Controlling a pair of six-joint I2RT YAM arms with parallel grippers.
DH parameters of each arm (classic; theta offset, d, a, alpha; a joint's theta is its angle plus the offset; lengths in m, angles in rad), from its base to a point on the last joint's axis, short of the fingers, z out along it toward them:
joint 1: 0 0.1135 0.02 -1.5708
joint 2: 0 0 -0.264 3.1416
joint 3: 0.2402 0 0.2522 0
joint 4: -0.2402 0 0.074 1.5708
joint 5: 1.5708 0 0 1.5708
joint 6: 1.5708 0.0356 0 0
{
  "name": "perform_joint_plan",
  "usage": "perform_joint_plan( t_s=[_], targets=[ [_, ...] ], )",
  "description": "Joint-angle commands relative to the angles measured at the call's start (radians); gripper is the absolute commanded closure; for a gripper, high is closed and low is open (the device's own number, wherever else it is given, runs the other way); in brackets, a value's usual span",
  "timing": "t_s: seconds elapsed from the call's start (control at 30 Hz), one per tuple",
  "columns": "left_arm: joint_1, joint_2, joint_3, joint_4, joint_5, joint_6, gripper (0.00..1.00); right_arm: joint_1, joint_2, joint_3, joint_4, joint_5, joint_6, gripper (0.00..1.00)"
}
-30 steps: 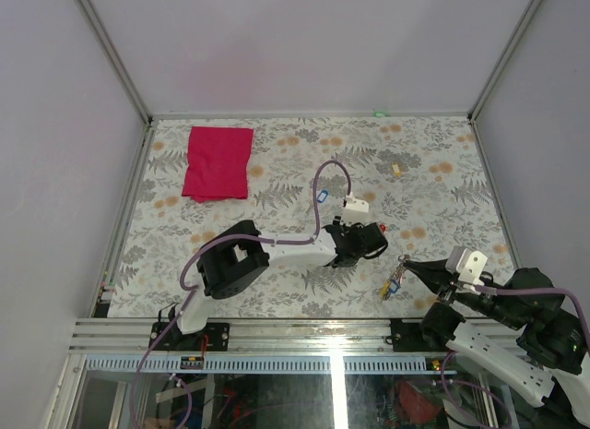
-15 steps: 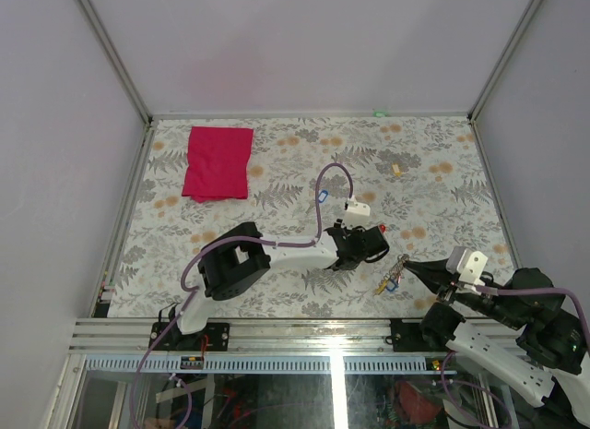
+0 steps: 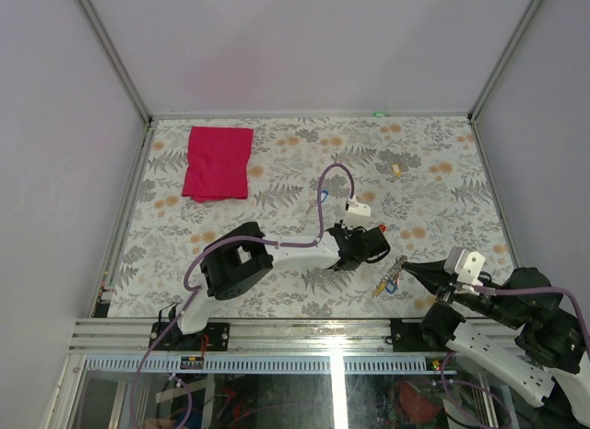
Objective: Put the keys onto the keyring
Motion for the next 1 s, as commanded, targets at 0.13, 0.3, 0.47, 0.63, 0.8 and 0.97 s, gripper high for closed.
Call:
perform_joint_plan(
  t_s=[0.13,0.3,0.47,0.63,0.8,0.97],
  targets=[
    [-0.006,0.014,0.023,-0.013,-0.047,-0.014,0.95,0.005,-0.001,0.006,0.093,-0.011,0.013,0.99],
    [-0.004,-0.018,0.005,-0.012,-0.055,-0.008,1.00,0.004,0.001,0.002,0.097,-0.014,0.015,0.99],
    [-0.011,-0.119,-0.047,0.051,-0.062,0.061,1.00,0.004,0.002,0.005,0.103,-0.012,0.017,0.99],
    [-0.017,-0.339,-0.206,0.264,0.025,0.191,1.00,0.005,0.004,0.007,0.118,0.009,0.024,0.99],
    [-0.015,-0.551,-0.357,0.391,0.128,0.280,1.00,0.005,0.012,0.007,0.141,0.009,0.032,1.00],
    [-0.014,-0.793,-0.509,0.581,0.372,0.416,1.00,0.004,0.050,-0.013,0.179,-0.051,0.026,1.00]
  ],
)
